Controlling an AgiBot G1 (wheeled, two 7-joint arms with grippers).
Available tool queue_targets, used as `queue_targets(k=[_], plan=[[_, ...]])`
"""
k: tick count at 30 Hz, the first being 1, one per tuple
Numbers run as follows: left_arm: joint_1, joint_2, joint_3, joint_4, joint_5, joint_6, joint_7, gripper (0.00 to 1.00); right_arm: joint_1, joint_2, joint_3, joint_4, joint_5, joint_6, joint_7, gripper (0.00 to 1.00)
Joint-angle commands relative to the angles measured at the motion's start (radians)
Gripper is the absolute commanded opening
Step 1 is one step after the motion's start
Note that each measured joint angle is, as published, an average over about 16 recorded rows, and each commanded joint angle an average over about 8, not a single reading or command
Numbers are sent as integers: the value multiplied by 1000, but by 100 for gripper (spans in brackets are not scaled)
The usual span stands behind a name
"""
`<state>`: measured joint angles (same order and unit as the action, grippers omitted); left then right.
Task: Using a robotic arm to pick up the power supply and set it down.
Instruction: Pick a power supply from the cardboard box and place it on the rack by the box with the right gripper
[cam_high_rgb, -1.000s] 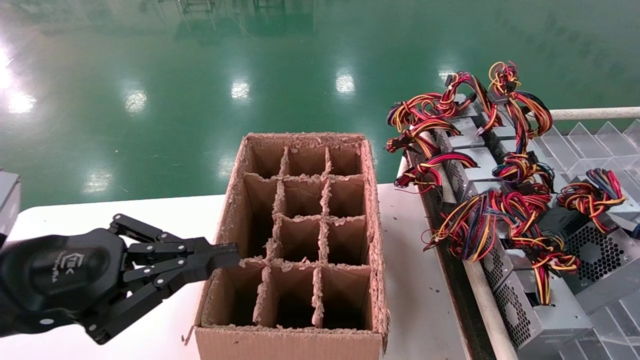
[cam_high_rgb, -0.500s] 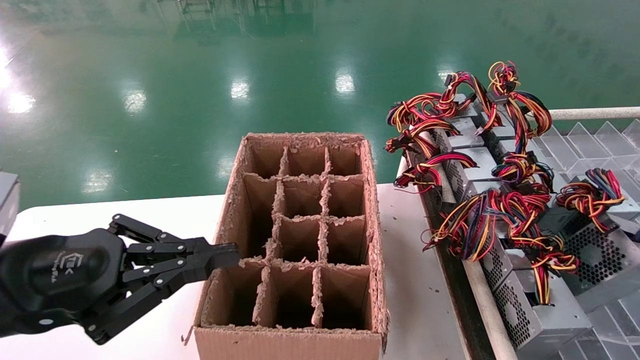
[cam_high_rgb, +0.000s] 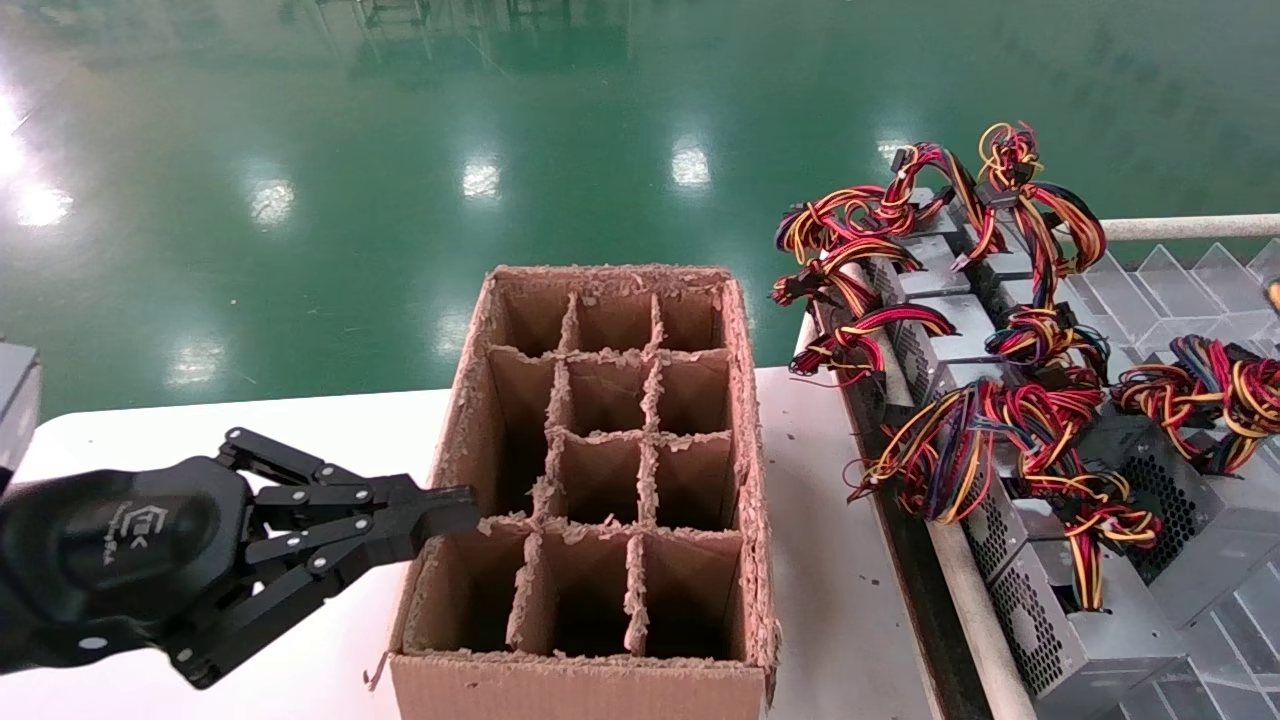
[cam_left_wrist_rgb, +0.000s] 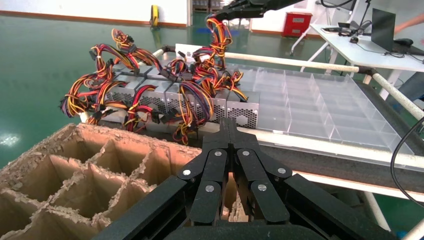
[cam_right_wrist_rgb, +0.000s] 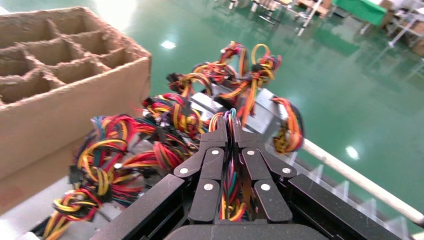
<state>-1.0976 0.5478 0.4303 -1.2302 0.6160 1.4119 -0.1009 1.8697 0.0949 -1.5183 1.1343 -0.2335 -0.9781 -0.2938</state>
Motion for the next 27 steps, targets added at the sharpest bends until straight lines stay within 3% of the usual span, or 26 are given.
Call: queue_targets(k=[1, 4, 5, 6, 12, 13, 14, 27], plan=[[0, 0, 0, 0, 0, 0, 0, 0, -3, -16, -4, -12, 5, -14, 2, 0], [0, 0, 0, 0, 0, 0, 0, 0, -14, -22, -18, -19, 10, -26, 0, 0], [0, 0, 0, 0, 0, 0, 0, 0, -17, -23, -22, -20, 10, -28, 0, 4], [0, 0, 0, 0, 0, 0, 0, 0, -20, -23, -25, -19, 10, -30, 1, 13], [0, 0, 0, 0, 0, 0, 0, 0, -24, -7, -27, 9, 5, -29, 17, 88], [0, 0, 0, 0, 0, 0, 0, 0, -23, -3, -25, 16, 5, -27, 22, 96], [0, 0, 0, 0, 0, 0, 0, 0, -23, 1, -23, 24, 6, -24, 27, 100], [0, 0, 0, 0, 0, 0, 0, 0, -4, 38, 9, 111, 8, 3, 85, 100]])
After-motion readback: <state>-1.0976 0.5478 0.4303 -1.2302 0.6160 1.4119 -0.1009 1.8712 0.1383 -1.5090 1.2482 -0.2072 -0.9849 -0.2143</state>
